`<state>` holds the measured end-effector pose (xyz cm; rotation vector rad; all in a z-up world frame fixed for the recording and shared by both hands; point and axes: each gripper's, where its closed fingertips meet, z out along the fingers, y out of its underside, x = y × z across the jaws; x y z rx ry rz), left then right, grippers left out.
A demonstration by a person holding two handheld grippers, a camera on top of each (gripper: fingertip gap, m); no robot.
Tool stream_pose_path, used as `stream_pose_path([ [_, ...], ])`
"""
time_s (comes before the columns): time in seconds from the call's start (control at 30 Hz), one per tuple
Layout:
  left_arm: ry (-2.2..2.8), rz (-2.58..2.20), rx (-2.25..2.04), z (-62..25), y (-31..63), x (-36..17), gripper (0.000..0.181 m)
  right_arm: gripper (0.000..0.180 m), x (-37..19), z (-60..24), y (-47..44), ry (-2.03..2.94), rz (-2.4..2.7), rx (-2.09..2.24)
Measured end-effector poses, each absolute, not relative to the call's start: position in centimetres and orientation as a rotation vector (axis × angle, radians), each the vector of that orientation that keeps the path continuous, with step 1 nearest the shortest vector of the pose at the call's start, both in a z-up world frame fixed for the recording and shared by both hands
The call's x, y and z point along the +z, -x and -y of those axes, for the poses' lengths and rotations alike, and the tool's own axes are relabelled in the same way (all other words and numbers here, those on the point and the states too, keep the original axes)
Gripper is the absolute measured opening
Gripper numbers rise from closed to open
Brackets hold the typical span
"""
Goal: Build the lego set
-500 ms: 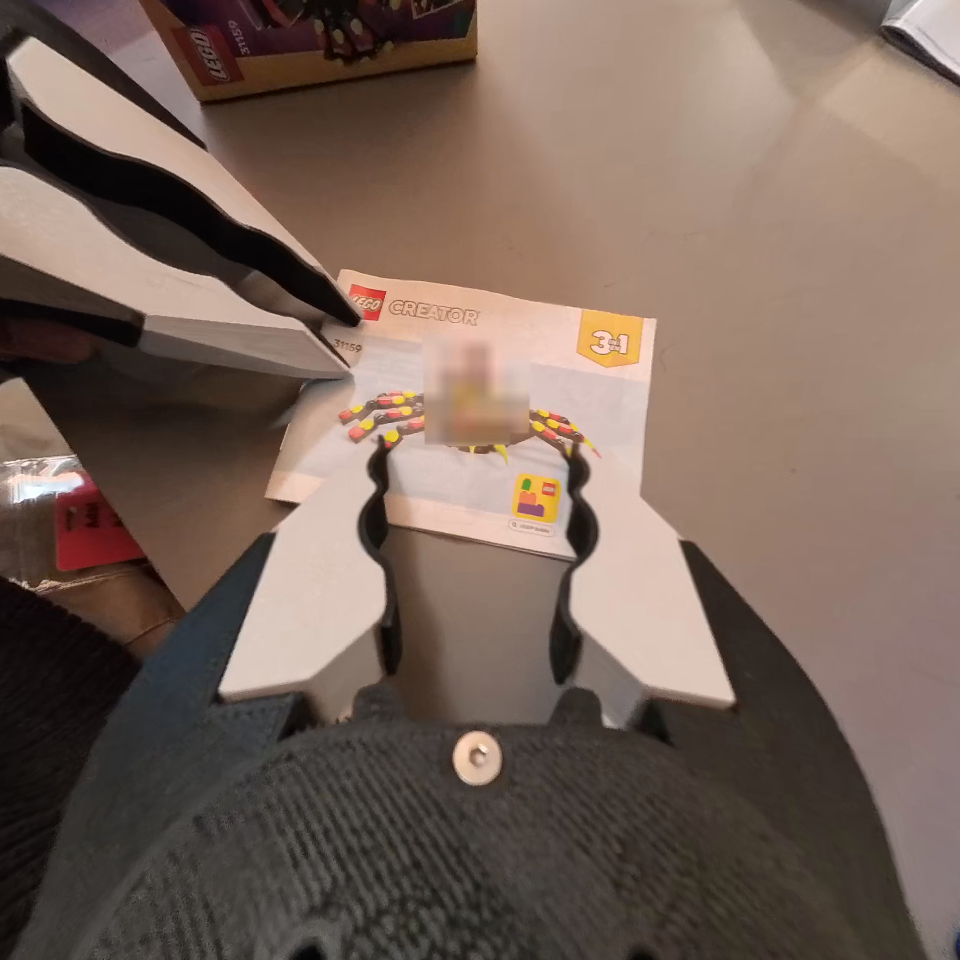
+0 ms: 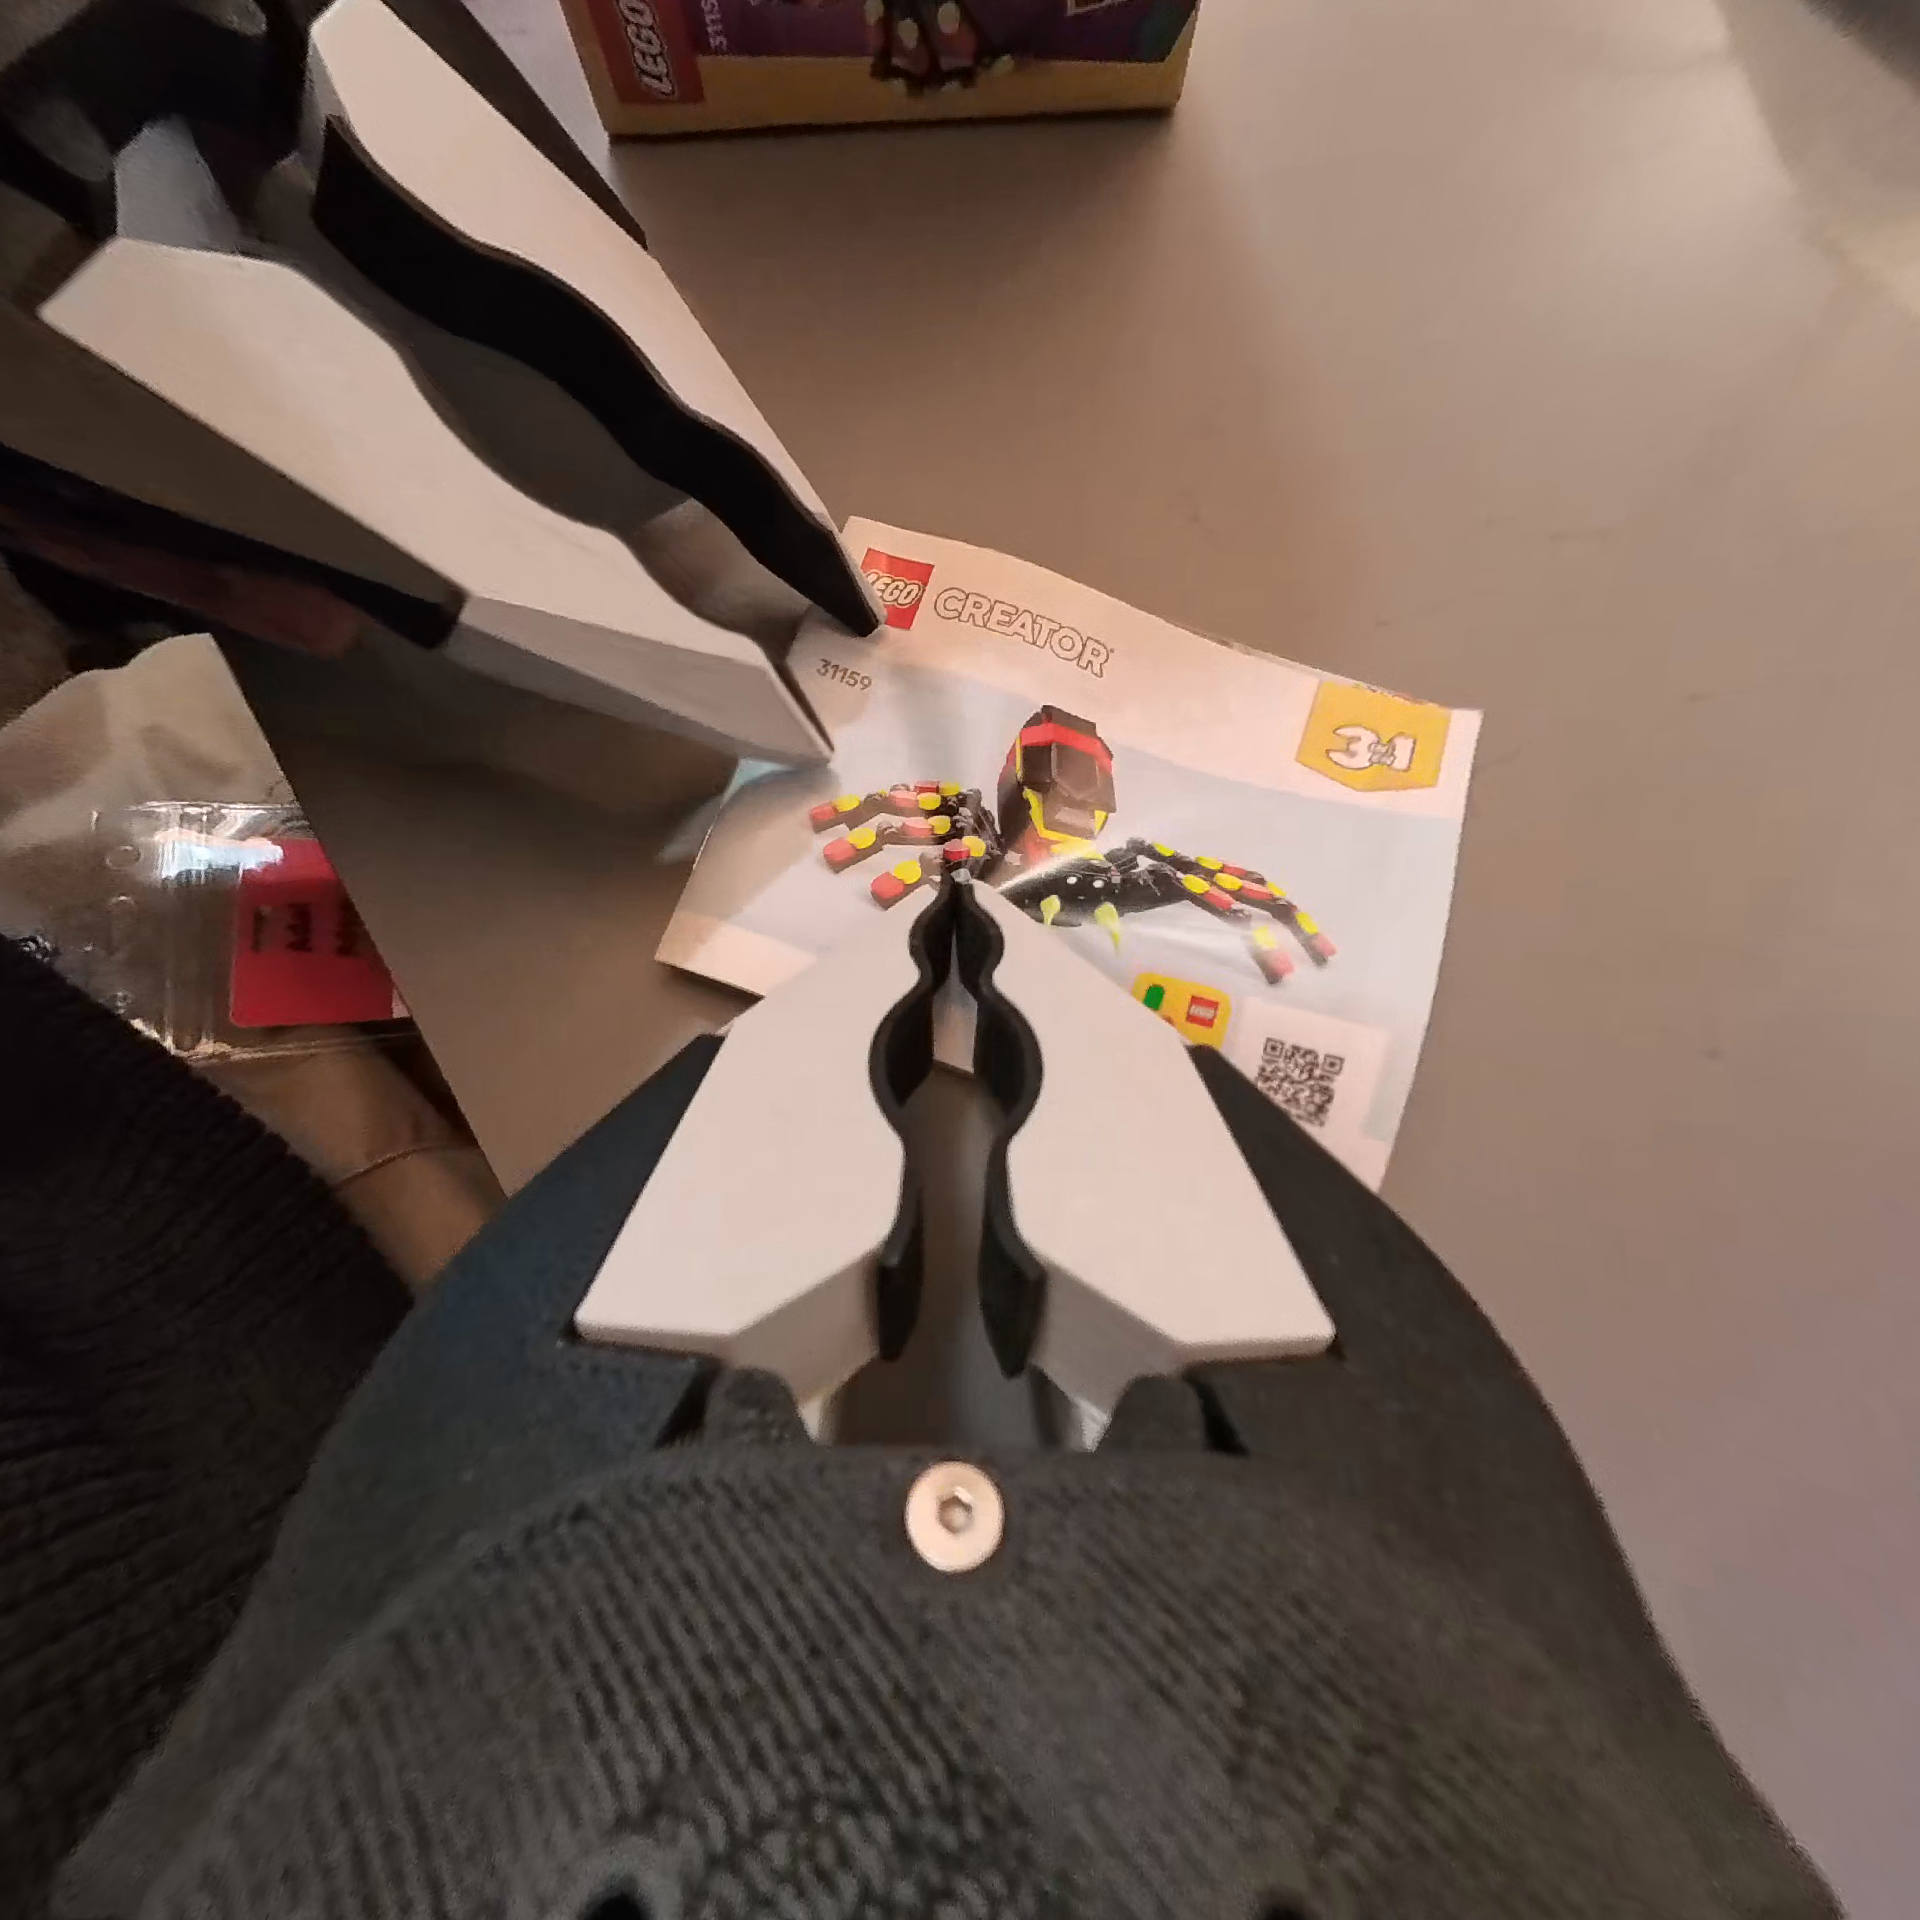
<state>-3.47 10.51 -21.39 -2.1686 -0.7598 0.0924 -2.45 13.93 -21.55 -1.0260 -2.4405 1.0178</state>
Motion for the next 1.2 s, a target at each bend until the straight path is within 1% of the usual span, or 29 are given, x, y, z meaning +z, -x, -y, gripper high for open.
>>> stream_pose_path([
  [0.07,2.159,0.744,0.065,-10.7,3.2,-21.1,0.032,0.0,-21.1,-13.9,2.5,1.006,2.434,1.041],
  [0.1,2.151,0.746,0.069,-10.7,3.3,-20.9,0.042,0.0,-20.7,-13.8,2.5,0.984,2.428,1.06],
  [0.2,2.101,0.745,0.144,-10.2,4.4,-19.9,0.057,0.0,-19.2,-13.5,2.3,0.868,2.405,1.093],
  [0.3,2.001,0.754,0.134,-10.0,5.2,-18.3,0.064,0.0,-18.5,-13.0,1.7,0.756,2.411,1.111],
  [0.4,1.906,0.774,-0.001,-10.2,5.0,-17.1,0.069,0.0,-18.0,-12.7,1.2,0.603,2.409,1.087],
  [0.57,1.881,0.796,-0.211,-10.8,3.7,-17.2,0.07,0.0,-17.3,-11.7,0.0,0.439,2.415,1.138],
  [0.67,1.866,0.792,-0.271,-11.1,3.3,-17.1,0.065,0.0,-17.0,-11.4,-0.5,0.409,2.422,1.207],
  [0.73,1.851,0.779,-0.321,-11.1,2.9,-16.8,0.05,0.0,-16.9,-11.4,-0.5,0.454,2.427,1.252],
  [0.77,1.844,0.773,-0.337,-11.1,2.8,-16.7,0.034,0.0,-16.9,-11.5,-0.4,0.481,2.428,1.272],
  [0.8,1.834,0.764,-0.353,-11.0,2.7,-16.5,0.014,0.0,-16.8,-11.6,-0.3,0.51,2.426,1.297],
  [0.83,1.816,0.743,-0.391,-11.0,2.4,-16.1,0.0,0.005,-16.5,-11.7,-0.2,0.543,2.421,1.349],
  [0.87,1.791,0.747,-0.429,-11.0,2.3,-15.8,0.0,0.018,-15.7,-11.7,-0.2,0.581,2.406,1.44],
  [0.9,1.762,0.744,-0.465,-10.9,2.2,-15.4,0.0,0.028,-14.5,-11.8,0.0,0.631,2.374,1.555],
  [1.0,1.7,0.674,-0.536,-10.6,1.6,-14.0,0.0,0.041,-10.6,-13.8,1.4,0.831,2.172,1.884],
  [1.1,1.657,0.53,-0.544,-10.3,0.7,-12.1,0.0,0.04,-9.1,-16.8,3.3,1.042,1.99,2.028],
  [1.17,1.662,0.431,-0.517,-10.1,-0.1,-11.4,0.0,0.031,-10.4,-17.9,4.2,1.158,1.996,1.968],
  [1.2,1.676,0.382,-0.499,-10.0,-0.5,-11.2,0.0,0.03,-11.5,-18.0,4.3,1.204,2.035,1.911],
])
